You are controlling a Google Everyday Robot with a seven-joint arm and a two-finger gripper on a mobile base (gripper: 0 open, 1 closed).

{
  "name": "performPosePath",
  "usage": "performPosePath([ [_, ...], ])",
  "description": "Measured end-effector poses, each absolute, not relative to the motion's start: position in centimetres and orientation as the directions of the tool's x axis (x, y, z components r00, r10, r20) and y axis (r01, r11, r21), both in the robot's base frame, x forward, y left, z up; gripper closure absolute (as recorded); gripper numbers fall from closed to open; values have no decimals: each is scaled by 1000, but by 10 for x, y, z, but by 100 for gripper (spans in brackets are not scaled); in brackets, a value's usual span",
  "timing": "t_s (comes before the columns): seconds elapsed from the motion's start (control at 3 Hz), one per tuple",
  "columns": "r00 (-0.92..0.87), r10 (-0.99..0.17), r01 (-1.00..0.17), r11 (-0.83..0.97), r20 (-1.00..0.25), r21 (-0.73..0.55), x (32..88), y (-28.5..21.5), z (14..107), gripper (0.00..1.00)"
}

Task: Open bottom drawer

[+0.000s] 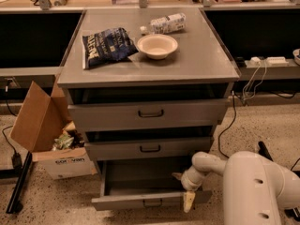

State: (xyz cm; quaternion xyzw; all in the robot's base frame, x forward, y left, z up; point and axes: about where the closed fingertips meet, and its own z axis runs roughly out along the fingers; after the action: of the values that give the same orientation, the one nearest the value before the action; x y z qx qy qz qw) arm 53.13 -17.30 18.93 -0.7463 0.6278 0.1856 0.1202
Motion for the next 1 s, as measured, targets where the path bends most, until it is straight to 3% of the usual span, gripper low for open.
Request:
performPosePath([
  [0.67,190,-873,-963,-254,-450,86,498,-164,184,0],
  [1.0,204,-861,-951,-286,-467,113,467,-161,181,19],
])
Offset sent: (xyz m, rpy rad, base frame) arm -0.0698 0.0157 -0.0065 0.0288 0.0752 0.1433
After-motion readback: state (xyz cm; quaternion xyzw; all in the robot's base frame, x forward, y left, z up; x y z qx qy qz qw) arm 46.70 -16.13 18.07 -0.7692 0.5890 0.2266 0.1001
